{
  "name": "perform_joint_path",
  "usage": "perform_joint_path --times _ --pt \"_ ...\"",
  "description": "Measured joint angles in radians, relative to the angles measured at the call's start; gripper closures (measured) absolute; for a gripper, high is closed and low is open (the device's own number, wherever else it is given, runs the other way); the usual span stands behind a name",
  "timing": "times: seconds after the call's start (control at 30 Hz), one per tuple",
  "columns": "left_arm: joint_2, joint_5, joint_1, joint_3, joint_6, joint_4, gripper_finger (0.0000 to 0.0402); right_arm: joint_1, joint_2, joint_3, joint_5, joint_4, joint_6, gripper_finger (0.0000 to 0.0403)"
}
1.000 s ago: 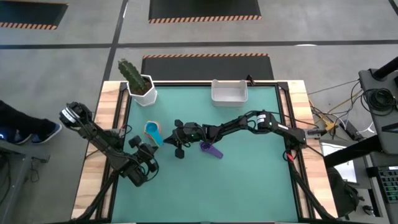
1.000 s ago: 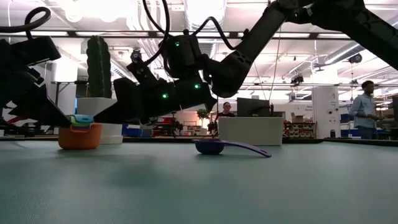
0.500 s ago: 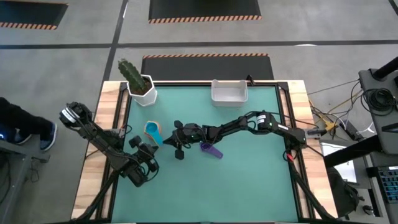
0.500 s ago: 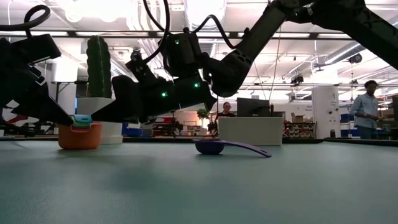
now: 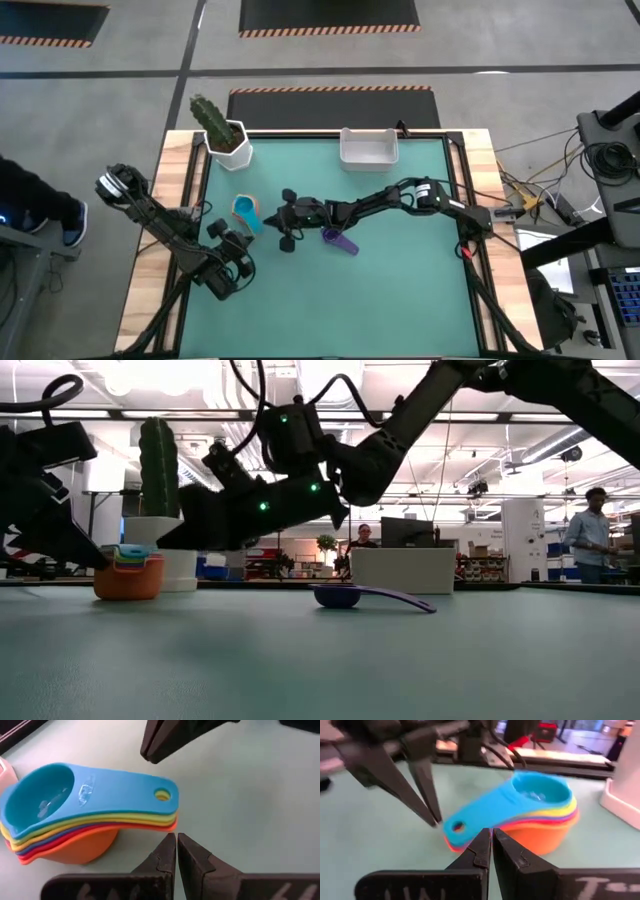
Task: Nest measuring cups in basket
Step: Stack the light blue measuring cup on top of the green measuring cup
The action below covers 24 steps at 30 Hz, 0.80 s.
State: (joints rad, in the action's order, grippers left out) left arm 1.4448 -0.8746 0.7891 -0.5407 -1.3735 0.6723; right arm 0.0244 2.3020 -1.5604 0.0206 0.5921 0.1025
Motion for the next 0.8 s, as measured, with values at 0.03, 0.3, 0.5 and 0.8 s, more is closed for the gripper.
perform_joint_path --times 0.03,0.3,0.5,0.8 --pt "0.0 0.001 0.0 0.0 0.0 0.003 0.0402 0.001 0.001 0.0 -0.01 -0.007 0.002 0.0394" --pt "0.0 -0.009 -0.001 0.001 0.002 0.019 0.0402 0.0 0.008 0.0 -0.014 -0.007 -0.024 0.0394" --pt "0.0 -0.047 -0.001 0.006 0.002 0.02 0.0402 -0.005 0.008 -0.003 -0.014 -0.004 -0.035 0.0394" --pt "0.0 -0.054 -0.001 0.006 0.003 0.019 0.0402 -0.007 0.042 -0.003 -0.014 0.049 -0.1 0.0394"
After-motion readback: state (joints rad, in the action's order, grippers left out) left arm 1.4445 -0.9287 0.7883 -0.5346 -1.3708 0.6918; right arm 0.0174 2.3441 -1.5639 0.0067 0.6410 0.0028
